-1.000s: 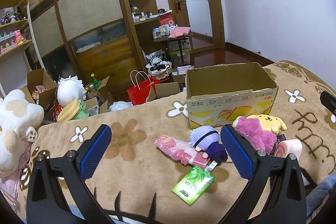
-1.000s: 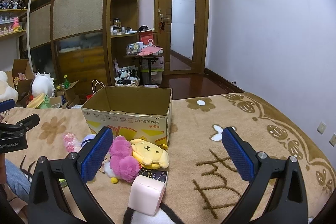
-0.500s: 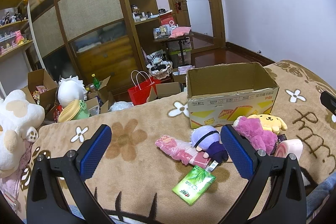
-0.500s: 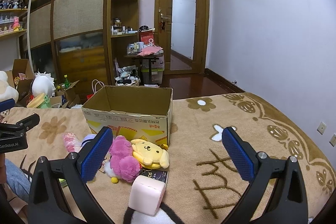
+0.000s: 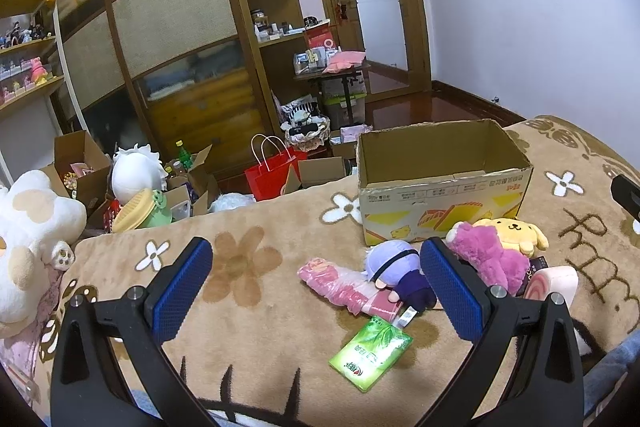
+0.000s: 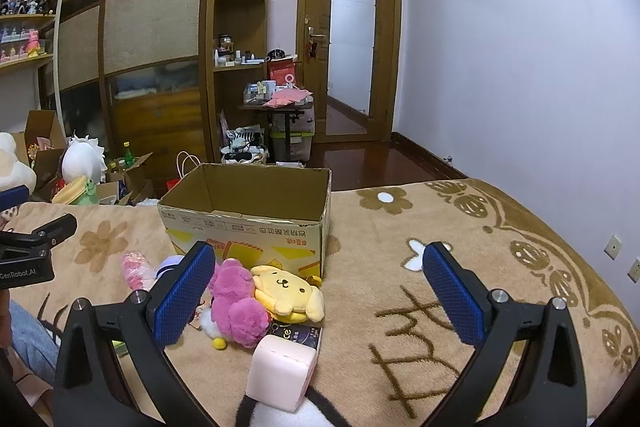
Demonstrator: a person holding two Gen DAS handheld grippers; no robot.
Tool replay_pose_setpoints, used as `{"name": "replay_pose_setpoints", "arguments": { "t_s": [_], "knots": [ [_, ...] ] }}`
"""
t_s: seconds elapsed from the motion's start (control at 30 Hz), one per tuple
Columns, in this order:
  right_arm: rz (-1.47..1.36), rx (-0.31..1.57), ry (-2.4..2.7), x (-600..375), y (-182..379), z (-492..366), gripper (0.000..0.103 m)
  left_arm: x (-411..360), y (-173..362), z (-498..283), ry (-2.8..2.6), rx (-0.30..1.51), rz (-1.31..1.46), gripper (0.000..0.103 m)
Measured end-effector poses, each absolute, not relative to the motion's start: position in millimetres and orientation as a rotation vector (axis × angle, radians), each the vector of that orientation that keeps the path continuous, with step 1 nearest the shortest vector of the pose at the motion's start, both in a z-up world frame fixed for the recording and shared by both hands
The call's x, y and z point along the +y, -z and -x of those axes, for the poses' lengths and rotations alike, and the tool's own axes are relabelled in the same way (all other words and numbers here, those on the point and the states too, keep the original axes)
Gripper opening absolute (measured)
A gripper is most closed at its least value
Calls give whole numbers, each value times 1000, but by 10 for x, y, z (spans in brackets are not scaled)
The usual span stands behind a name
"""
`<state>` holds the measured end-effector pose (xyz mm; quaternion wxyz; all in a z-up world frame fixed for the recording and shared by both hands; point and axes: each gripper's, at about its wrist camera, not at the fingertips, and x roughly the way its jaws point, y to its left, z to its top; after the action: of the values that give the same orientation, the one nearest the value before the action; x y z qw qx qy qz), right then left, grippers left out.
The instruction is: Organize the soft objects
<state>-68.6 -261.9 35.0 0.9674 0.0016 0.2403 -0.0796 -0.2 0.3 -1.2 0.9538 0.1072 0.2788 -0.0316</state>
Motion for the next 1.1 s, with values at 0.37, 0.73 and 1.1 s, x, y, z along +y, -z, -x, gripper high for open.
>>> {"name": "replay_pose_setpoints", "arguments": {
  "t_s": [0.37,0.73,1.1],
  "knots": [
    [-8,487,160,-2597,-367,693,103,4,13,3,64,568,-217,103],
    [-14,486,159,-2622,-397,695,103,5,14,6,64,566,-216,103],
    [-30,490,149,-2646,-416,679,103,72,-5,-23,35,576,-220,103]
  ]
}}
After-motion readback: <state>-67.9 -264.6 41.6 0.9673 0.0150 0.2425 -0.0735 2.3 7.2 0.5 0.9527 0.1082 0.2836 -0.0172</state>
